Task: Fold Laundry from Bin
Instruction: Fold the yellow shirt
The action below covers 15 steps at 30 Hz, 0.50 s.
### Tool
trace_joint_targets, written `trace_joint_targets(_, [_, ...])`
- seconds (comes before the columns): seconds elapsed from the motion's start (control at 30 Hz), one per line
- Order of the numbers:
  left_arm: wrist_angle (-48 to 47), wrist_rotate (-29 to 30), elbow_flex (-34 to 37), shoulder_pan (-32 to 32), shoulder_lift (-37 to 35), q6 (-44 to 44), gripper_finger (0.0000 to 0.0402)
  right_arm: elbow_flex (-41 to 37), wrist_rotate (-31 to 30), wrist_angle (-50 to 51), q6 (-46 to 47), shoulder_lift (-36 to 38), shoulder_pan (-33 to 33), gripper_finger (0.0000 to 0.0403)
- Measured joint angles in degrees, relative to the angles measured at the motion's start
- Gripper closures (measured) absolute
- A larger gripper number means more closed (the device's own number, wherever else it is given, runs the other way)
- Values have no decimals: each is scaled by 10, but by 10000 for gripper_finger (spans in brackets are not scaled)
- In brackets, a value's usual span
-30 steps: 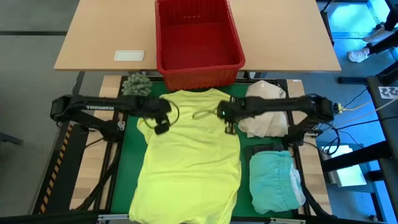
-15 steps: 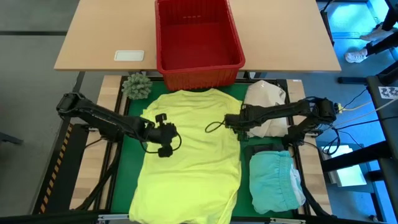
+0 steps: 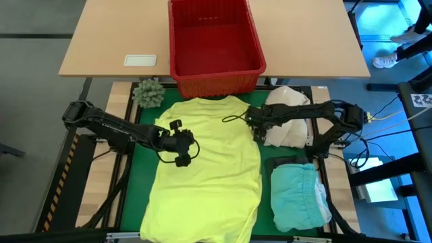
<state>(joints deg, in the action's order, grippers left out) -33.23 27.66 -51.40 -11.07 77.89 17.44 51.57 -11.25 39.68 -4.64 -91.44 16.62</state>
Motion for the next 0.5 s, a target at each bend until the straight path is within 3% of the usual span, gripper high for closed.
trace_joint_targets(0.2, [-3, -1, 0, -1, 0, 0, 338, 0, 19, 105, 17, 0, -17, 210])
trace_joint_targets(0.5, [-3, -2, 0, -2, 0, 0, 338, 45, 17, 139, 29, 2, -70, 210])
